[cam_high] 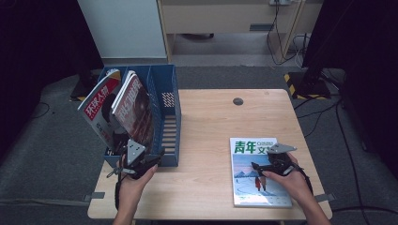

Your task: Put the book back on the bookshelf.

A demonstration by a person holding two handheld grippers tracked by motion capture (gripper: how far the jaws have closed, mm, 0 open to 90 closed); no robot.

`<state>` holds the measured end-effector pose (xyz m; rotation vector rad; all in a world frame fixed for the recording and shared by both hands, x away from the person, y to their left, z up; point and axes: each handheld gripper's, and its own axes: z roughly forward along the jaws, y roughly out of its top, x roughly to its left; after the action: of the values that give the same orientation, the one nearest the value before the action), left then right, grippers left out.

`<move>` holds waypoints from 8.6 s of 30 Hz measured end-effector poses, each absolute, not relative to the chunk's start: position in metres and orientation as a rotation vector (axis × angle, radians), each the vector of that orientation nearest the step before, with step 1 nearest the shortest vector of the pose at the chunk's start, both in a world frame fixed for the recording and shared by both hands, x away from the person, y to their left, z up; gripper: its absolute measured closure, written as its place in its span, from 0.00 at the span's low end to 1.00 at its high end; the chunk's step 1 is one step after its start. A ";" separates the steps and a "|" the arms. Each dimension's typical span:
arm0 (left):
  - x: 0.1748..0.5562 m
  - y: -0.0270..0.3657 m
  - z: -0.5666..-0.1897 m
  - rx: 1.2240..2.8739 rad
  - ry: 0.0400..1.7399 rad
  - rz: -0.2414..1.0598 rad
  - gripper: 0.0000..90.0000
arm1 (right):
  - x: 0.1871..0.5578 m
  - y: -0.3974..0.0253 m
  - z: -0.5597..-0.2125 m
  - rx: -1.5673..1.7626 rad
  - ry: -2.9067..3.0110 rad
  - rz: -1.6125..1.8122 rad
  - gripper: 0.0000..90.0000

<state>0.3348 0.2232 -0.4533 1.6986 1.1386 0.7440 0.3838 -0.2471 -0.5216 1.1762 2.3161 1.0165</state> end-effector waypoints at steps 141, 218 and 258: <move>0.351 0.003 -0.533 2.053 0.883 0.258 0.23 | 0.396 -0.296 -0.532 1.444 2.278 1.111 0.04; 0.351 0.000 -0.533 2.056 0.876 0.279 0.23 | 0.385 -0.306 -0.520 1.539 2.312 1.077 0.33; 0.351 0.000 -0.534 2.054 0.880 0.266 0.23 | 0.395 -0.268 -0.484 1.304 2.563 1.103 0.41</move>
<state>0.3514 0.0003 -0.5335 2.0544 0.8798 0.2663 0.3954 -0.2682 -0.4835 1.3044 2.5631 1.1028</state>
